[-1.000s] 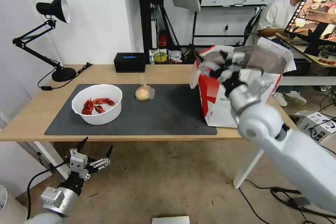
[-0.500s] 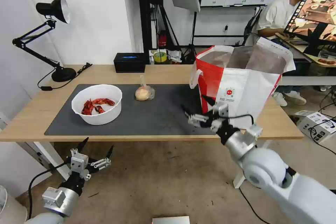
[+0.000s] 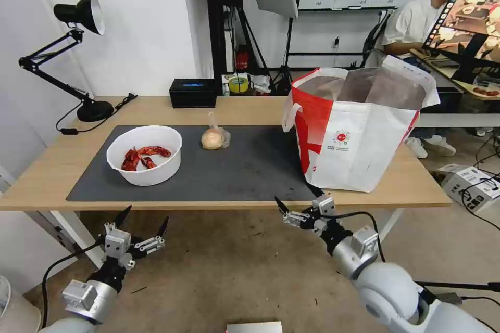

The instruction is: Pick up the trash from the table and place it into the takeout bag.

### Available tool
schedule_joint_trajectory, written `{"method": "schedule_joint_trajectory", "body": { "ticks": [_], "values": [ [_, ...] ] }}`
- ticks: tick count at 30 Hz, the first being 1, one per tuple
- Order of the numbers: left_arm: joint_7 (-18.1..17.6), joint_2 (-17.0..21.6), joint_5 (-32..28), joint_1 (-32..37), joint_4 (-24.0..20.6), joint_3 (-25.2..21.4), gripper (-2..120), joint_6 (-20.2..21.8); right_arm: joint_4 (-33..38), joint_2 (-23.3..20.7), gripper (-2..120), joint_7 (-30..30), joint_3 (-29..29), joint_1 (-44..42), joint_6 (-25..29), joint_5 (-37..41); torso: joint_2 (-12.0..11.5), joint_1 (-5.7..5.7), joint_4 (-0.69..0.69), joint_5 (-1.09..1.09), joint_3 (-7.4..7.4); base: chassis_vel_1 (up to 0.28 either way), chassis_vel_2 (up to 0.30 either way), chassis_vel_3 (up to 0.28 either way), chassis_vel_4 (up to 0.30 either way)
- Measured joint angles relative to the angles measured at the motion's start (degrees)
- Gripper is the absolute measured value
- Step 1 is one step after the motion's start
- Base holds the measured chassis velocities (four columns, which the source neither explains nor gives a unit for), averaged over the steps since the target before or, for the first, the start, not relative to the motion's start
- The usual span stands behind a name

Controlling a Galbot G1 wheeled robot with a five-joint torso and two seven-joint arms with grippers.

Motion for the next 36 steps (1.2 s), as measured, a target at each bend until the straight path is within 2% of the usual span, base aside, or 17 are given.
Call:
{"method": "schedule_joint_trajectory", "body": {
  "ticks": [11, 36],
  "values": [
    [0.07, -0.01, 0.13, 0.16, 0.11, -0.08, 100, -0.02, -1.27, 2.35, 100, 0.61, -1.15, -2.72, 2.54, -3.01, 0.00, 0.00, 0.00, -0.01, 0.00, 0.000, 0.000, 0.000, 0.000],
    [0.17, 0.37, 0.23, -0.19, 0.75, 0.25, 100, -0.08, -1.32, 3.12, 100, 0.82, -2.34, -1.29, 2.54, -2.70, -0.01, 0.00, 0.00, -0.01, 0.00, 0.000, 0.000, 0.000, 0.000]
  ]
}}
